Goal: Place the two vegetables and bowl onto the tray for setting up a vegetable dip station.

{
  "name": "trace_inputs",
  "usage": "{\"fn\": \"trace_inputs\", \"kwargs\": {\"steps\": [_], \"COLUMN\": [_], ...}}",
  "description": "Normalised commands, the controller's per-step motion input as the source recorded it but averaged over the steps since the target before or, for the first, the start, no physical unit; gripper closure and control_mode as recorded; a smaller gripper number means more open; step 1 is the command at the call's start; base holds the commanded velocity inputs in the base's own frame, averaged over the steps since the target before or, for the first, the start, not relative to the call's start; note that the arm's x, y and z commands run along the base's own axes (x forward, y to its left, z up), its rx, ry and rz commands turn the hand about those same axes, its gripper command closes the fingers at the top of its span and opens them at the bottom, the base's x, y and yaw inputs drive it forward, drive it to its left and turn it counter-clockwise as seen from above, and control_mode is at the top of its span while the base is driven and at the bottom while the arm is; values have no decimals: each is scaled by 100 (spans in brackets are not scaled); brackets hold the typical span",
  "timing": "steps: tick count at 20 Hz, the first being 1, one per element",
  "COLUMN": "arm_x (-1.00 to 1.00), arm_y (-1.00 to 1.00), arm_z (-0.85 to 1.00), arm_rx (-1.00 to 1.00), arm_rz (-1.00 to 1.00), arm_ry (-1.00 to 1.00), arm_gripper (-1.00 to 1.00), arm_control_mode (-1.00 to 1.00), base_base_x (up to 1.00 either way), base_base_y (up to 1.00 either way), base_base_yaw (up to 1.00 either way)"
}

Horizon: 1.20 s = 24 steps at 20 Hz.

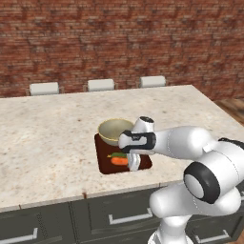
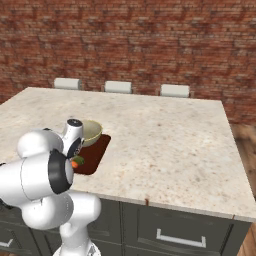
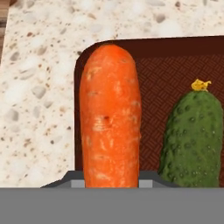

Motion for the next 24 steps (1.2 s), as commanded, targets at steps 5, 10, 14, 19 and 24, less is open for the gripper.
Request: {"fn": "trace_inputs", "kwargs": {"steps": [5,10,14,19,24], "arm_x": [0,1,3,3,5], "arm_y": [0,0,0,0,0], "arm_z": [-9,-6,-7,-7,-4], "arm_rx": [0,0,0,0,0], "arm_rz": [0,0,0,0,0], "arm_ry": [0,0,3,4,3], "arm_gripper": [100,100,100,100,100], "arm_control_mode": [-100,-100,-100,-100,-100], "base_base_x": [0,0,0,0,0], "base_base_y": [0,0,0,0,0], "base_base_yaw": [0,0,0,0,0]}}
